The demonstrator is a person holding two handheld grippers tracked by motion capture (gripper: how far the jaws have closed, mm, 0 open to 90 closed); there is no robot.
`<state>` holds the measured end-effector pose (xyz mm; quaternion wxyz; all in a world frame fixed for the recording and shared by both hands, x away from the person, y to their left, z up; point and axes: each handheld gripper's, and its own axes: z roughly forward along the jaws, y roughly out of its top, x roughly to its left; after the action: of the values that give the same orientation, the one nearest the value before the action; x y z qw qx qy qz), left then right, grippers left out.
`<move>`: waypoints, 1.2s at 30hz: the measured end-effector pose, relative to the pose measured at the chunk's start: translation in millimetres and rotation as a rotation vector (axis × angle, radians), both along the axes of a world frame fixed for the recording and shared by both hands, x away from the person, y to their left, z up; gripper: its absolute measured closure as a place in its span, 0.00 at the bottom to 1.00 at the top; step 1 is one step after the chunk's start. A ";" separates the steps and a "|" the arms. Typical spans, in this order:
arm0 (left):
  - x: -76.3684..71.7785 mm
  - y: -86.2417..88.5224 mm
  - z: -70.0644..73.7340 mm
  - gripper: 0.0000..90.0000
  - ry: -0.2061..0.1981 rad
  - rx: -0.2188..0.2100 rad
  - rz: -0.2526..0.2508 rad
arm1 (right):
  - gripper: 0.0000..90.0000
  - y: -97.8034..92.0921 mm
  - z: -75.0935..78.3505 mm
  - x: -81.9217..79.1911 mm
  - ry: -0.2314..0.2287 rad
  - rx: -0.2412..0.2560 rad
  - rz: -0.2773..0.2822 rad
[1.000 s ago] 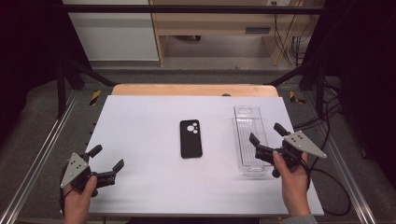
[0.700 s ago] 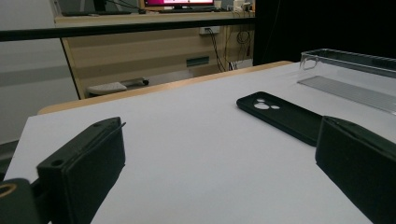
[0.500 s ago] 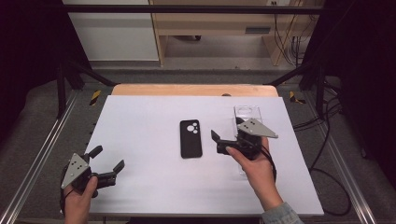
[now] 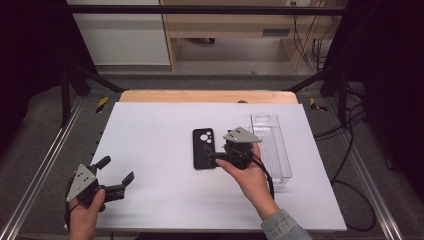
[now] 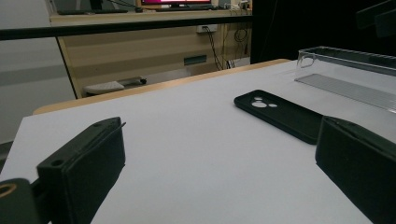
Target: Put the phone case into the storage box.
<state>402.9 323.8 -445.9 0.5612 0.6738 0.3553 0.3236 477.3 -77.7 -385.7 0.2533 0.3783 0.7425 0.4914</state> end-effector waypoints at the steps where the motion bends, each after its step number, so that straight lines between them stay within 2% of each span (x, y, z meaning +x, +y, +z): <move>1: 0.1 0.1 -0.1 0.02 0.000 0.000 0.000 | 0.15 3.0 -1.6 0.5 -0.001 -0.002 0.001; 4: 0.3 0.5 -0.1 0.02 -0.001 -0.002 0.001 | 0.16 9.7 -5.8 1.9 0.003 -0.004 0.003; 5: 0.1 0.7 0.3 0.02 -0.003 -0.004 -0.002 | 0.21 16.7 -10.8 2.7 0.021 -0.009 0.005; 6: 0.1 0.7 0.3 0.02 -0.003 -0.004 -0.002 | 0.21 16.7 -10.8 2.7 0.021 -0.009 0.005; 8: -0.1 0.1 0.5 0.02 -0.006 -0.002 -0.004 | 0.32 27.1 -20.2 3.8 0.058 -0.036 0.042; 10: -0.2 -0.6 0.7 0.02 -0.008 -0.002 -0.006 | 0.38 32.9 -26.9 4.4 0.055 -0.082 0.064; 11: -0.2 -0.9 0.7 0.02 -0.008 -0.001 -0.007 | 0.45 34.9 -30.1 4.4 0.058 -0.098 0.072; 13: -0.1 -1.3 0.6 0.02 -0.006 0.000 -0.009 | 0.53 37.4 -35.9 5.2 0.073 -0.107 0.090; 14: -0.1 -1.3 0.6 0.02 -0.007 0.000 -0.008 | 0.61 38.3 -38.4 5.6 0.075 -0.113 0.094; 17: -0.1 -1.2 0.6 0.02 -0.006 0.000 -0.008 | 0.75 39.7 -43.6 6.8 0.095 -0.108 0.129; 22: -0.2 -1.4 0.7 0.02 -0.006 0.001 -0.006 | 0.92 42.2 -48.8 9.3 0.121 -0.130 0.129; 27: 0.0 -1.3 0.5 0.02 -0.006 0.001 -0.006 | 1.00 42.9 -55.6 13.5 0.174 -0.133 0.129; 34: 0.1 -1.8 0.5 0.02 -0.006 0.002 -0.007 | 1.00 43.4 -66.2 20.6 0.214 -0.164 0.107; 36: 0.1 -2.0 0.5 0.02 -0.006 0.003 -0.009 | 1.00 43.7 -72.8 25.7 0.238 -0.181 0.099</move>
<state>402.9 321.8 -445.4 0.5626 0.6753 0.3503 0.3237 503.0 -34.0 -458.5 0.1721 0.3724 0.8262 0.3862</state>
